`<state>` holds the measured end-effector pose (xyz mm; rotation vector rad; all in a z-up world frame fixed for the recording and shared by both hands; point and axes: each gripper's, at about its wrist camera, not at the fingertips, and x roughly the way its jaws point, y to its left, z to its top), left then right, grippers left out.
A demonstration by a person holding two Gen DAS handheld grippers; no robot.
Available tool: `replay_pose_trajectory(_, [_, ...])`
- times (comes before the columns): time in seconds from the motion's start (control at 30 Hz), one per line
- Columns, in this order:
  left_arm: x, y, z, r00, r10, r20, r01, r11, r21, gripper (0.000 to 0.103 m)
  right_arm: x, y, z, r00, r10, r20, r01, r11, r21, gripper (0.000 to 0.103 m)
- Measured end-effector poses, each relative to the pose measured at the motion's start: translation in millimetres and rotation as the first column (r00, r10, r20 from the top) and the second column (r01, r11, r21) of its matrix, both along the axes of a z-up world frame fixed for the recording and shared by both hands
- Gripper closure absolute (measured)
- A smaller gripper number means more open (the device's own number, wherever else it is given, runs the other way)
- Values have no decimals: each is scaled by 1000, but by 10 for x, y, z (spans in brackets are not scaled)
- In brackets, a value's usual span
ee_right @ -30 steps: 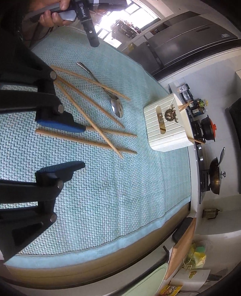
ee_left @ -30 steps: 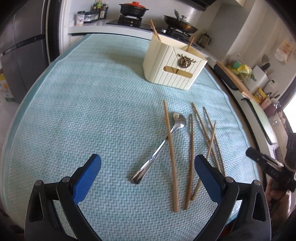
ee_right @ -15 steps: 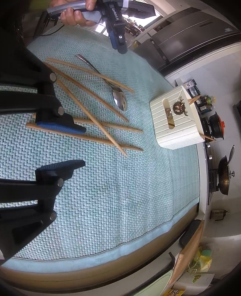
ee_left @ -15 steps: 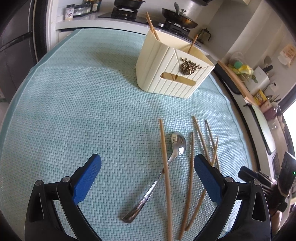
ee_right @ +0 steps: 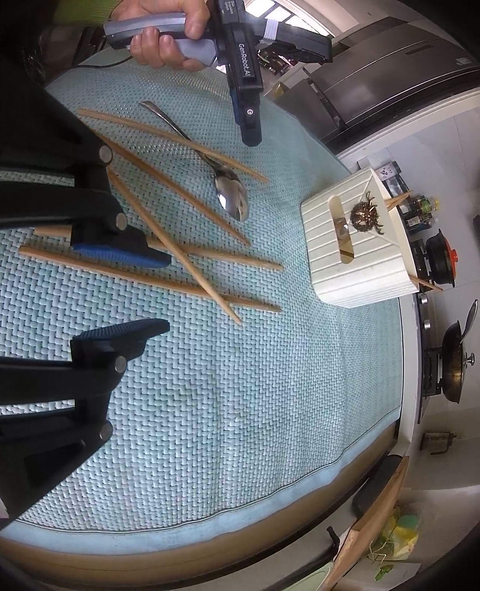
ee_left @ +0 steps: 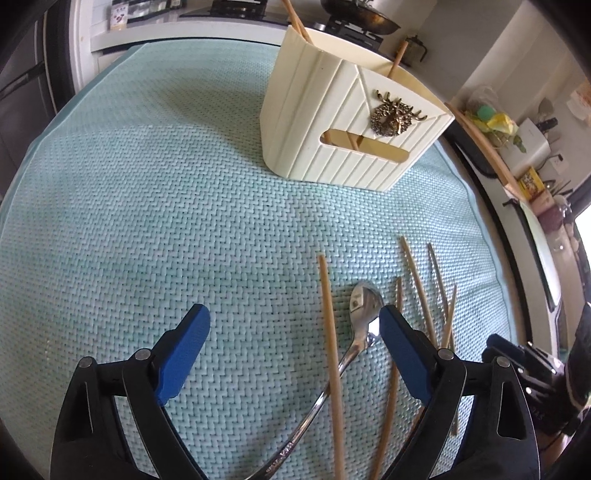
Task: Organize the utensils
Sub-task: 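Close the left tool on a wooden chopstick while the right tool lowers toward another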
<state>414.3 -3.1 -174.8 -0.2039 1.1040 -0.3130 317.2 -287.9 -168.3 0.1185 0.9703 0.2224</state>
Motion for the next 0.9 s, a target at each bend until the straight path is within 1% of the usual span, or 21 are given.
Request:
replay_pose_trajectory(0.17, [95, -107, -66, 1000, -13, -10, 13, 1000, 14, 11, 8, -69, -24, 1000, -15, -8, 15, 1000, 11, 74])
replay_pose_trajectory(0.33, [179, -225, -151, 999, -16, -28, 17, 999, 42, 15, -38, -142, -46, 999, -32, -12, 32, 999, 31, 74])
replay_pose_trajectory(0.47, [266, -336, -220, 999, -11, -43, 14, 998, 63, 20, -52, -186, -51, 999, -44, -13, 45, 998, 39, 74])
replay_pose_trajectory(0.53, [296, -368, -234, 999, -7, -43, 10, 997, 72, 24, -48, -207, -52, 999, -49, -14, 49, 998, 41, 74])
replay_pose_trajectory(0.57, [309, -386, -230, 999, -6, -40, 9, 997, 80, 28, -48, -213, -50, 999, -50, -14, 51, 998, 40, 74])
replay_pose_trajectory(0.6, [321, -403, -228, 999, -8, -38, 11, 997, 83, 36, -41, -220, -46, 999, -50, -13, 51, 998, 40, 74])
replay_pose_trajectory(0.63, [335, -419, -224, 999, -11, -38, 14, 997, 80, 40, -30, -226, -44, 999, -50, -13, 50, 998, 39, 74])
replay_pose_trajectory(0.7, [390, -433, -221, 999, -23, -45, 26, 998, 64, 57, 10, -236, -37, 999, -47, -12, 48, 998, 34, 74])
replay_pose_trajectory(0.73, [431, -452, -213, 998, -30, -49, 33, 998, 55, 60, 43, -241, -26, 999, -46, -10, 47, 998, 30, 74])
replay_pose_trajectory(0.8, [467, -466, -216, 998, -37, -52, 39, 998, 47, 73, 129, -254, 10, 999, -43, -1, 43, 999, 27, 74])
replay_pose_trajectory(0.83, [473, -447, -218, 998, -40, -52, 42, 998, 42, 76, 184, -260, 29, 999, -41, 2, 41, 999, 27, 74])
replay_pose_trajectory(0.9, [486, -434, -231, 998, -45, -52, 47, 998, 31, 92, 303, -274, 70, 999, -40, 8, 40, 999, 33, 74])
